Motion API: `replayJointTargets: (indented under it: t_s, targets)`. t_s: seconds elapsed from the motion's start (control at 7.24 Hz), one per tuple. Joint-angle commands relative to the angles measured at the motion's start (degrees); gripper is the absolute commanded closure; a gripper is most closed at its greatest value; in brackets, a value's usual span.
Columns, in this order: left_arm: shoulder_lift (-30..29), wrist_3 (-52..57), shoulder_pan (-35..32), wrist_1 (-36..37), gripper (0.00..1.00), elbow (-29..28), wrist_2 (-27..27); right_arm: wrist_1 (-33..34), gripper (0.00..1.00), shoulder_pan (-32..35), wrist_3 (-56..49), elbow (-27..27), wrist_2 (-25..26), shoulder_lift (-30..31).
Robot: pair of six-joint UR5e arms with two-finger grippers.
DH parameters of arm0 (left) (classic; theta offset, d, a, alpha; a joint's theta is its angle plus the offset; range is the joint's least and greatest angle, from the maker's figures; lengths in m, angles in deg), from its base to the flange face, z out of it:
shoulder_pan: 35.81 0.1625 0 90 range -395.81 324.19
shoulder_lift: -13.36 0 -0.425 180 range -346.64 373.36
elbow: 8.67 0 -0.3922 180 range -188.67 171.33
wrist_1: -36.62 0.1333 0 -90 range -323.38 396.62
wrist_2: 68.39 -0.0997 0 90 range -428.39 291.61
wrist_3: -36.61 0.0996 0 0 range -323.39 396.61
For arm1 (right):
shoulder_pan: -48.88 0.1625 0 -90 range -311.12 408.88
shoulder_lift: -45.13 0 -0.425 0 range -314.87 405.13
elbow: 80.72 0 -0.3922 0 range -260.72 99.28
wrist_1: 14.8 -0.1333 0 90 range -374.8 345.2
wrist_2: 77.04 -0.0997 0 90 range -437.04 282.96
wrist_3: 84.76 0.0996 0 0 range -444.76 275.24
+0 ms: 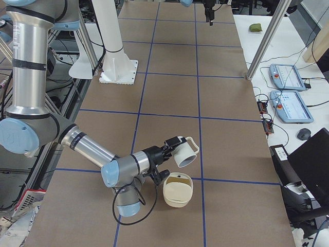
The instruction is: Left arm hands cup to right arm to dump lemon
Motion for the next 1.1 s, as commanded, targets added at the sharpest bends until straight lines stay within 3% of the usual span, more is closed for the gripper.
replayJointTargets:
  t_s: [0.0, 0.28, 0.69, 0.97]
  targets:
    - [0.0, 0.1, 0.2, 0.0, 0.00, 0.0, 0.1, 0.2, 0.70, 0.0, -15.8, -1.6, -1.6, 0.6]
    - [0.1, 0.2, 0.1, -0.1, 0.00, 0.1, 0.1, 3.5, 0.70, 0.0, -35.0, -2.4, -2.8, -0.1]
    - [0.1, 0.8, -0.1, -0.1, 0.00, 0.1, 0.1, 29.6, 0.69, -0.6, -59.5, -16.3, -3.5, -1.8]
    - [1.9, 3.0, -0.3, -0.1, 0.00, 1.3, 0.2, 41.2, 0.69, -5.8, -70.9, -16.9, -1.0, -9.0]
